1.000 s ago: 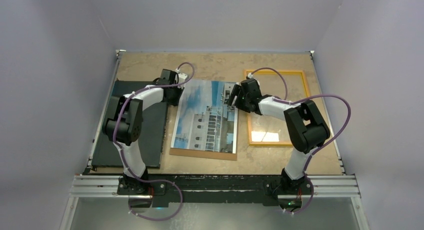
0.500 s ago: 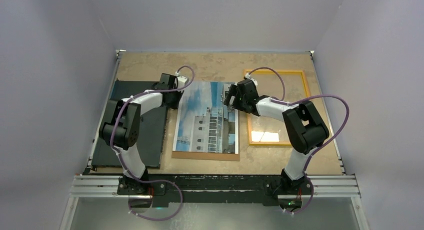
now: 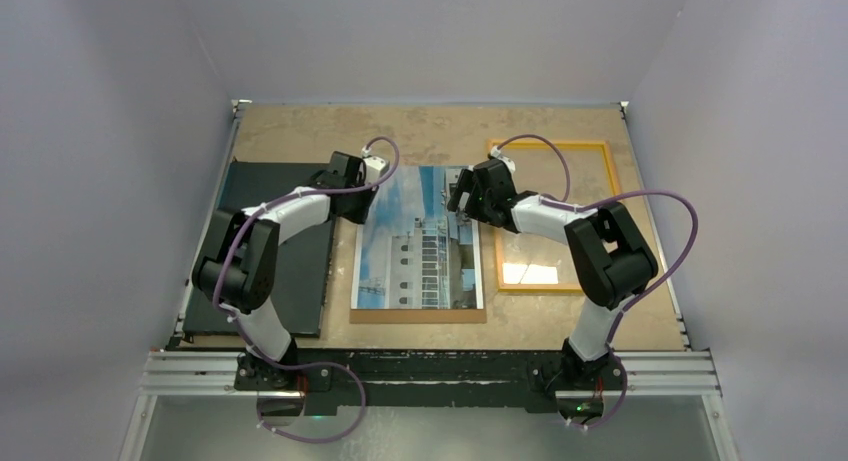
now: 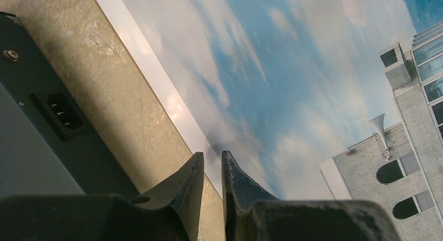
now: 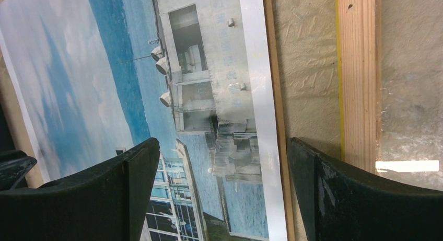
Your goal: Put the photo into the frame
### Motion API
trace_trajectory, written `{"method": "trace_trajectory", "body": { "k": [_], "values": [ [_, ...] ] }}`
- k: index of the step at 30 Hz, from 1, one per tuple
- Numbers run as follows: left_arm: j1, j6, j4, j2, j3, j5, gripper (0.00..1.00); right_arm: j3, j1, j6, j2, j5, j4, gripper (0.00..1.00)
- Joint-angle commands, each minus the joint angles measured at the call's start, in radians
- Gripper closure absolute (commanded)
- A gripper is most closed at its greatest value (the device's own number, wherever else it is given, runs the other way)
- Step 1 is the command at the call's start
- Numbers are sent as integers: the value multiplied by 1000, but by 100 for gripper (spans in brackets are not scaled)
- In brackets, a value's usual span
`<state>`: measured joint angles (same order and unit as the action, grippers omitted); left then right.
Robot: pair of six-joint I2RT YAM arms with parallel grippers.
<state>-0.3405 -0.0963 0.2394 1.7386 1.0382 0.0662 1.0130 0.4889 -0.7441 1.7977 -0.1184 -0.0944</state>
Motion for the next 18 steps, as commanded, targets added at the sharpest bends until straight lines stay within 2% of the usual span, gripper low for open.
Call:
{"method": "trace_trajectory", "body": {
  "k": [1,7,12,18],
  "values": [
    [0,15,-27,-26,16,17,83,-46,15,-29,41,32,110,6],
    [18,2,0,-31,18,1,86,-68,13,-48,6,79,136,5],
    [30,-76,29,-90,12,-29,80,-94,14,-47,-53,84,121,4],
    [28,-129,65,-105,-49,8,79,-133,15,-44,-65,110,107,3]
  ]
}}
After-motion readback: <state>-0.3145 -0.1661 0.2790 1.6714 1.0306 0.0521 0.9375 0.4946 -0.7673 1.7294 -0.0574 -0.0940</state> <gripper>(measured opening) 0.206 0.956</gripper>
